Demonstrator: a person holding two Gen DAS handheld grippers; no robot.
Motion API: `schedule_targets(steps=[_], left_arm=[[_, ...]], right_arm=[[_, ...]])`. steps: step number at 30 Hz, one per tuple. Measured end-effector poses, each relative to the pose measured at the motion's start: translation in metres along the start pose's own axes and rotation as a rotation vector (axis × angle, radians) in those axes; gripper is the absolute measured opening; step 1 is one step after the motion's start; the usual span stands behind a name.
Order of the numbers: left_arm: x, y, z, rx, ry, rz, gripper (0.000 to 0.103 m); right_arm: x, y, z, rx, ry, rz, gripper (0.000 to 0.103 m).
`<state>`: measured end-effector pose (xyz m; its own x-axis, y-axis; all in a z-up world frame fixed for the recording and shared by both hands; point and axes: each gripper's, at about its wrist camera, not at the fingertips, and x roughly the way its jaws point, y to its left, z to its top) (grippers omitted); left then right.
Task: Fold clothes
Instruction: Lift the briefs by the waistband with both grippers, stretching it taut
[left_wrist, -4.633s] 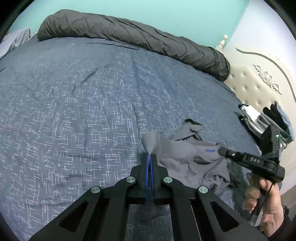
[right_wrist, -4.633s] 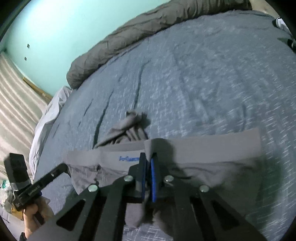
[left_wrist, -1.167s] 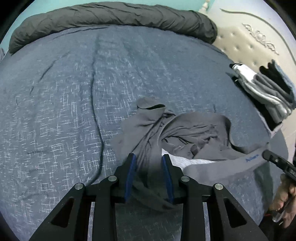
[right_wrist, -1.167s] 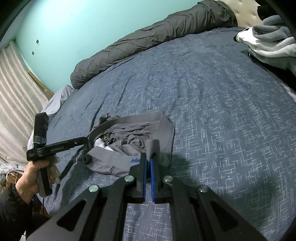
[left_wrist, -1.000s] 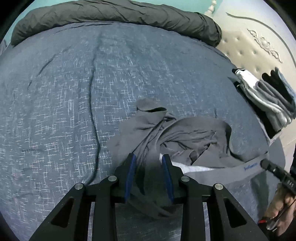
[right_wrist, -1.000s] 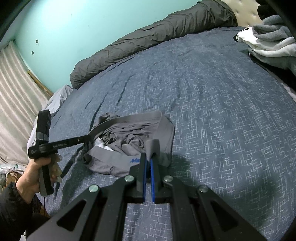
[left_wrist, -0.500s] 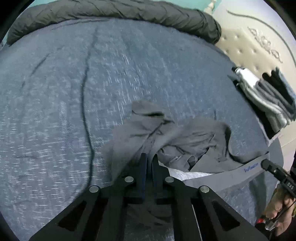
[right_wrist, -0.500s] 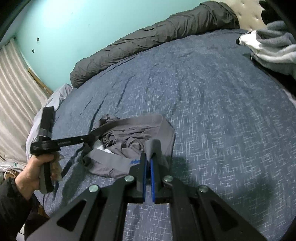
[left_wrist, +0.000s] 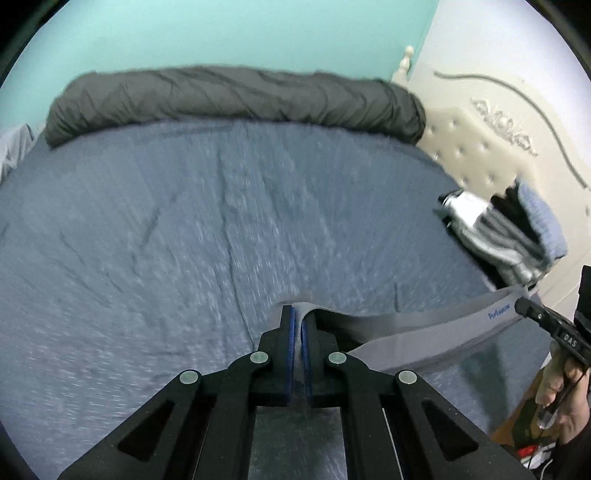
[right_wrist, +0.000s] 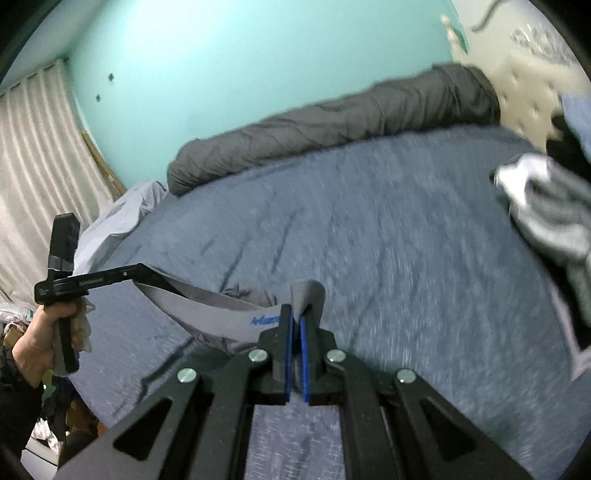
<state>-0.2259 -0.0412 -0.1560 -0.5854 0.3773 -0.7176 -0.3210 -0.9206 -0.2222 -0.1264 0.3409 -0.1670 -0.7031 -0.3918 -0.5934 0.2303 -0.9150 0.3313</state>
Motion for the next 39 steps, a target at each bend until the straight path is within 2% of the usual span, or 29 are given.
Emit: schedule_targets(steps=[7,10,17,25,33,39], left_arm=[[-0.097,-0.017,0.026,0.039,-0.118,0.009,0.003],[-0.122,-0.018,0.029,0.038,-0.137,0.013,0.003],[-0.172,-0.021,0.031,0.027,-0.171,0.021,0.003],[-0.156,-0.011,0.003,-0.003,-0.114,0.023,0.003],[-0.102,0.01,-0.018,-0.043,-0.029,0.026,0.003],[-0.062,0.035,-0.027,-0.103,0.015,0.042,0.003]], right_arm=[[-0.063,0.03,0.056,-0.052,-0.101,0.011,0.003],[-0.086,0.049,0.073,-0.093,-0.131,0.015,0.003],[-0.105,0.074,0.077,-0.147,-0.125,0.018,0.003],[-0.084,0.067,0.051,-0.104,-0.064,0.036,0.003],[-0.041,0.054,0.027,-0.098,0.009,-0.003,0.003],[-0.006,0.029,0.023,-0.055,0.035,-0.047,0.002]])
